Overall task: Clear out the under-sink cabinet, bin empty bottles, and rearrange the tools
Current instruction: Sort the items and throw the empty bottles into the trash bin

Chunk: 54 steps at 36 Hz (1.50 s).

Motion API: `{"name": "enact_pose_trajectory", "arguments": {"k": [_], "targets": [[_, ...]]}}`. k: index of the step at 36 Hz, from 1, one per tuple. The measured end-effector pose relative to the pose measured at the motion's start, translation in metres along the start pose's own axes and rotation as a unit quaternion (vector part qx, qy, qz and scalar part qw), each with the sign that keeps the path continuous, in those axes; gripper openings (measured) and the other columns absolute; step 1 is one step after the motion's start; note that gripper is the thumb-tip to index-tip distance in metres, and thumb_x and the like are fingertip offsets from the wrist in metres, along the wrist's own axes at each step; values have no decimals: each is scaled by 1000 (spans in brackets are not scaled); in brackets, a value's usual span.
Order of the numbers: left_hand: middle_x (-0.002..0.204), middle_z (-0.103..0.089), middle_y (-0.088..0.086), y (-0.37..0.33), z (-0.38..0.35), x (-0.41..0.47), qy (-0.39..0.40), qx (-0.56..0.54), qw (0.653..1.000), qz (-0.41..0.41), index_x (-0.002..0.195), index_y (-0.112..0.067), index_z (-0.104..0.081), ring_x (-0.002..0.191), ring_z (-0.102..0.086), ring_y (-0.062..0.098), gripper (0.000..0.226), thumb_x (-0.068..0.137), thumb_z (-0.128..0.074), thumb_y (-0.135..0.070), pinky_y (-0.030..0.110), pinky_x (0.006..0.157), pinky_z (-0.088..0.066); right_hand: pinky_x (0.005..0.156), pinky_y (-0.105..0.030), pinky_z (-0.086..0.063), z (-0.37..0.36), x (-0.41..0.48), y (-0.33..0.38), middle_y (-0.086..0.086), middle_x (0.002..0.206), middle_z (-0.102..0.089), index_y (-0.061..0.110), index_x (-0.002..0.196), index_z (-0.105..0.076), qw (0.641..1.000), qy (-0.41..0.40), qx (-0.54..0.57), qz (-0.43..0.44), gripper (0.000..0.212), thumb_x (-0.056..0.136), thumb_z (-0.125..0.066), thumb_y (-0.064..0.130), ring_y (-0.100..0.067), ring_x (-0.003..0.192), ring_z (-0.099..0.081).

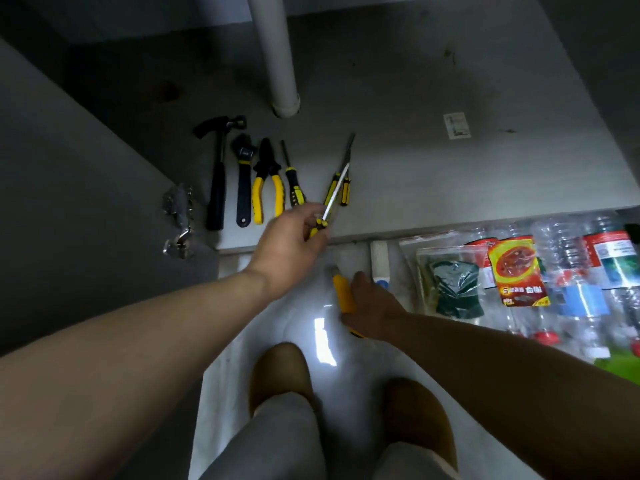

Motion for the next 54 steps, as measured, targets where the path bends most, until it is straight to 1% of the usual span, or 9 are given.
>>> {"name": "enact_pose_trajectory", "arguments": {"k": [3, 6, 11, 18, 26, 31, 36, 44, 54], "targets": [[91, -65, -2, 10, -16, -28, 88, 44, 995, 6, 105, -26, -69, 84, -63, 16, 15, 92, -73, -18, 13, 72, -49, 85, -39, -52, -5, -2, 5, -20, 126, -56, 0, 140, -30, 1000, 6, -9, -3, 70, 88, -69, 26, -34, 112, -61], [84, -58, -1, 20, -30, -50, 215, 92, 972, 26, 98, -18, -70, 75, -59, 18, 12, 89, -76, -12, 11, 62, -44, 70, -38, -54, 1, -10, 10, -19, 107, -61, 1, 131, -35, 999, 31, 27, -14, 57, 90, -67, 23, -33, 87, -66], [89, -59, 9, 35, -25, -63, 275, 143, 943, 124, 105, -4, -61, 77, -58, 24, 21, 91, -75, -10, 37, 74, -56, 63, -32, -57, 44, -43, 24, -26, 95, -71, -5, 109, -61, 992, 124, 19, 21, 33, 97, -63, 25, -30, 79, -71], [115, -68, 30, 28, -9, -65, 299, 168, 920, 191, 117, 8, -63, 96, -72, 41, 35, 93, -74, -15, 51, 84, -62, 56, -23, -52, 137, -90, 50, -10, 91, -68, 7, 108, -62, 997, 67, -15, 44, 20, 98, -62, 24, -15, 67, -66], [75, -68, 17, 85, -25, -73, 219, 118, 934, 257, 76, -2, -64, 79, -74, 39, 19, 90, -72, -13, 49, 78, -63, 79, -38, -59, 153, -92, 71, -13, 109, -66, 9, 117, -57, 995, 63, -73, 25, 22, 99, -58, 22, -24, 91, -71], [104, -73, 21, 136, -45, -86, 162, 66, 935, 309, 100, -2, -64, 92, -74, 36, 25, 84, -77, -16, 45, 84, -62, 55, -23, -49, 121, -89, 74, -7, 90, -70, 12, 113, -61, 987, 91, -134, 22, 21, 96, -62, 25, -15, 68, -67], [97, -75, 17, 162, -63, -86, 105, 17, 938, 329, 104, -3, -68, 87, -75, 32, 36, 82, -80, -29, 42, 81, -63, 73, -40, -57, 87, -76, 70, -20, 99, -74, 8, 108, -62, 989, 111, -95, 27, 18, 95, -60, 19, -32, 84, -72], [99, -68, 2, 168, -96, -63, 48, -31, 956, 286, 88, -28, -52, 85, -66, 17, 29, 81, -80, -29, 32, 70, -56, 42, -7, -39, 49, -45, 42, 10, 77, -57, 22, 96, -63, 987, 130, -85, 41, 4, 94, -64, 26, 8, 47, -57], [88, -65, -5, 172, -99, -61, 29, -12, 965, 262, 87, -28, -49, 73, -59, 6, 37, 78, -82, -40, 25, 56, -41, 56, -19, -49, 40, -37, 20, -1, 91, -63, 17, 104, -62, 989, 140, -55, 8, 9, 97, -61, 21, -11, 73, -63]]}}
Point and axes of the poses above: each hand's wrist, its own x-axis towards the middle knuckle, its own z-axis out of the back of the hand, y = z × x, the point moved 10 cm from there along x, towards the middle knuckle
